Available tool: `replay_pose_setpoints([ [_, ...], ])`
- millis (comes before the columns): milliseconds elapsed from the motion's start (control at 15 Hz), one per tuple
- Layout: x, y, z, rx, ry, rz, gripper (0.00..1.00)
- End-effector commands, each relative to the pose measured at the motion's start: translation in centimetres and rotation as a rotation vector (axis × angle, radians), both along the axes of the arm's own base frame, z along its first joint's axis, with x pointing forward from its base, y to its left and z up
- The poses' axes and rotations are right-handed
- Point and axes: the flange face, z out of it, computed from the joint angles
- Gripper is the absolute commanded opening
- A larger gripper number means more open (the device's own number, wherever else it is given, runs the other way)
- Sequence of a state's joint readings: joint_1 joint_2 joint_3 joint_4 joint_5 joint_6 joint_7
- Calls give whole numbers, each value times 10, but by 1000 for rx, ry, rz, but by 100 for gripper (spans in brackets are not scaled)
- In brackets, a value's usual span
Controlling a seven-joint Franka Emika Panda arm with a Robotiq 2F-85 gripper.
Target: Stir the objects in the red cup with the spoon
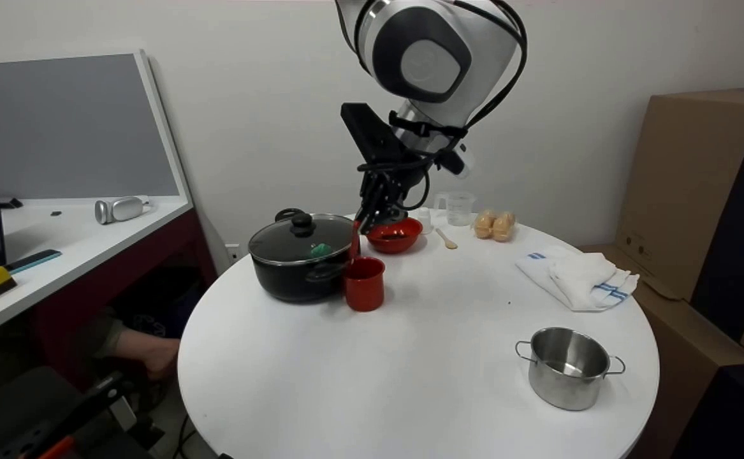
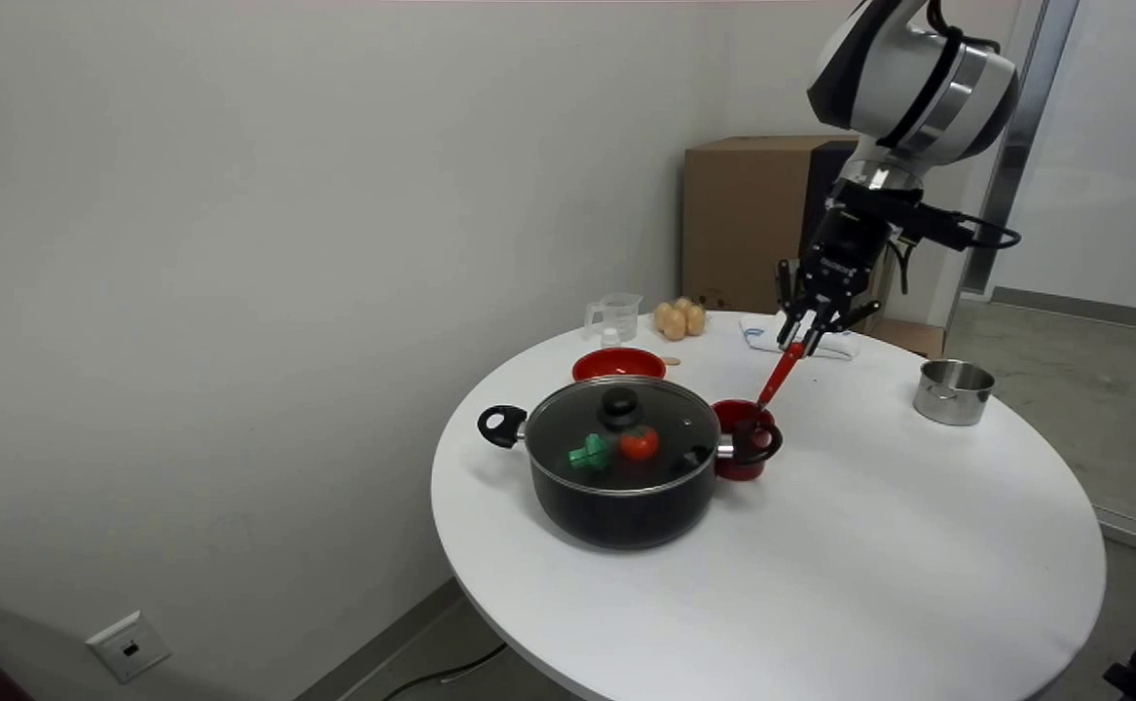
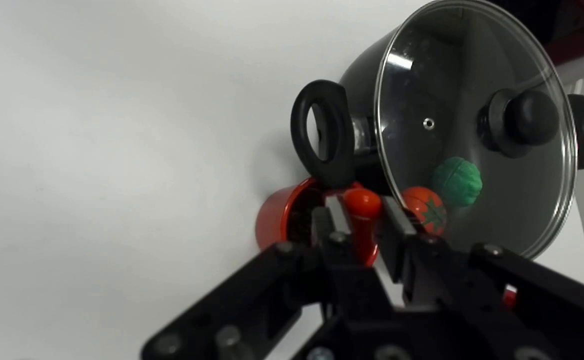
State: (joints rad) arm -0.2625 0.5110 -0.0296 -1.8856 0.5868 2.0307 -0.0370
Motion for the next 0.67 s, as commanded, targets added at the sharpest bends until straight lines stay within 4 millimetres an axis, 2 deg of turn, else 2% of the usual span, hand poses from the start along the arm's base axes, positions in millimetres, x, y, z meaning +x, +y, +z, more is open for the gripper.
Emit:
replay_pose_setpoints([
  [0,-12,-30,-8,25,13,-69,8],
  [200,-23,-68,-12,13,19,-147,8],
  [333,-30,-95,-7,-7,15,-186,8],
  [600,-42,-123,-1,-20,16,-228,8],
])
